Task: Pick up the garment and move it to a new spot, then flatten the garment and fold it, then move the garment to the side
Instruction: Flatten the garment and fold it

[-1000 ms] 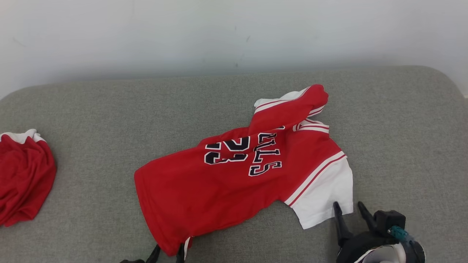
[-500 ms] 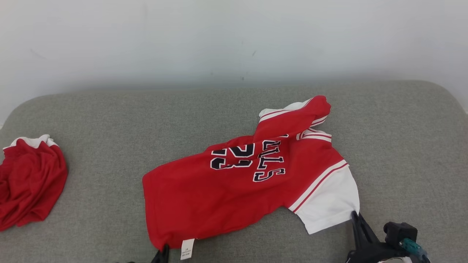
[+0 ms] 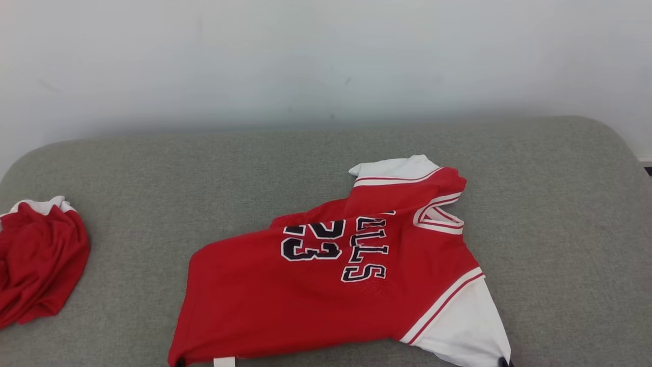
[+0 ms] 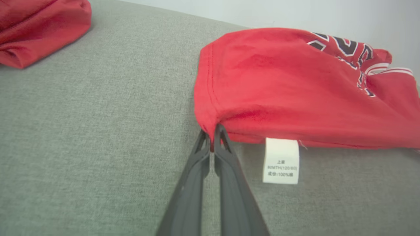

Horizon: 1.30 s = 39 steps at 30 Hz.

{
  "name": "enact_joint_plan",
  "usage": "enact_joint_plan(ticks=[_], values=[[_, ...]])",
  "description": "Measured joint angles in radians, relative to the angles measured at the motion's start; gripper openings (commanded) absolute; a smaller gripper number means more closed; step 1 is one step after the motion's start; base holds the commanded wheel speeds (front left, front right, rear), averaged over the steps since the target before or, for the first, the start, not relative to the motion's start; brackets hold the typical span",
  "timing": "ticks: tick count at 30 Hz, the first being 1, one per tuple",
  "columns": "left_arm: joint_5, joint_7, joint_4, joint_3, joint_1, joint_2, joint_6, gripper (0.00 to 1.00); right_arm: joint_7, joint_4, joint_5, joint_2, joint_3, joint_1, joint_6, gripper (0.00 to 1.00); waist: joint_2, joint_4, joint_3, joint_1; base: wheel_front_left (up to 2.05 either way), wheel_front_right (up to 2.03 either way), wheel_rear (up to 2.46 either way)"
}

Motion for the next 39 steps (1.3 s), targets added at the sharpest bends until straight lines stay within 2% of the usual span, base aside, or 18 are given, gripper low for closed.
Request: enact_joint_plan(ticks=[1, 3, 4, 6, 14, 20, 25, 35, 36, 37, 38, 39], values=[[0.002, 0.000, 0.010, -0.003, 0.000, 0.000, 0.000, 0.00, 0.001, 0.006, -0.001, 0.001, 0.002, 0.002, 0.000, 0.00, 0.0000, -0.004, 0.002, 0.0000, 0.00, 0.00, 0.00], [-0.001, 0.000, 0.034, -0.015, 0.000, -0.006, 0.000, 0.00, 0.001, 0.012, -0.002, 0.000, 0.006, 0.001, 0.000, 1.00, 0.0000, -0.011, 0.006, 0.0001, 0.00, 0.00, 0.00], [-0.001, 0.000, 0.042, -0.019, 0.000, -0.010, 0.000, 0.26, 0.001, 0.010, -0.002, -0.001, 0.006, 0.000, 0.000, 1.00, 0.0000, -0.014, 0.007, 0.0001, 0.00, 0.00, 0.00], [0.000, 0.000, 0.051, -0.019, -0.001, -0.012, 0.000, 1.00, 0.001, -0.004, -0.007, -0.009, 0.002, -0.004, 0.000, 1.00, -0.0001, -0.018, 0.008, 0.0001, 0.00, 0.00, 0.00], [0.001, 0.000, 0.047, 0.001, 0.000, -0.016, 0.000, 1.00, 0.000, -0.046, -0.023, -0.061, -0.009, -0.024, 0.000, 1.00, 0.0000, -0.017, 0.011, 0.0001, 0.00, 0.00, 0.00], [-0.002, 0.000, 0.081, -0.026, -0.008, -0.018, 0.000, 1.00, 0.026, 0.028, -0.017, -0.082, 0.030, -0.070, 0.000, 1.00, 0.0000, -0.012, 0.009, 0.0001, 0.00, 0.00, 0.00], [-0.021, 0.000, 0.140, -0.052, -0.034, -0.016, 0.000, 1.00, 0.031, 0.098, 0.007, -0.076, 0.085, -0.090, 0.000, 1.00, 0.0000, -0.001, 0.005, 0.0001, 0.00, 0.00, 0.00], [-0.037, 0.000, 0.148, -0.058, -0.072, -0.011, 0.000, 1.00, 0.026, 0.196, 0.054, -0.072, 0.159, -0.133, 0.000, 1.00, 0.0000, -0.004, 0.010, 0.0000, 0.00, 0.00, 0.00], [-0.036, 0.000, 0.152, -0.060, -0.074, -0.010, 0.000, 1.00, 0.025, 0.202, 0.057, -0.071, 0.165, -0.137, 0.000, 0.89, -0.0001, -0.005, 0.011, 0.0000, 0.00, 0.00, 0.00], [-0.042, 0.000, 0.162, -0.061, -0.080, -0.011, 0.000, 1.00, 0.025, 0.209, 0.064, -0.071, 0.172, -0.140, 0.000, 0.89, 0.0000, -0.005, 0.011, 0.0001, 0.00, 0.00, 0.00], [-0.054, 0.000, 0.174, -0.067, -0.085, -0.011, 0.000, 0.31, 0.025, 0.214, 0.070, -0.071, 0.180, -0.143, 0.000, 0.05, 0.0000, -0.006, 0.010, 0.0000, 0.00, 0.00, 0.00], [-0.063, 0.000, 0.188, -0.087, -0.087, -0.010, 0.000, 0.00, 0.024, 0.216, 0.072, -0.072, 0.187, -0.147, 0.000, 0.00, 0.0000, -0.007, 0.009, 0.0000, 0.00, 0.00, 0.00]])
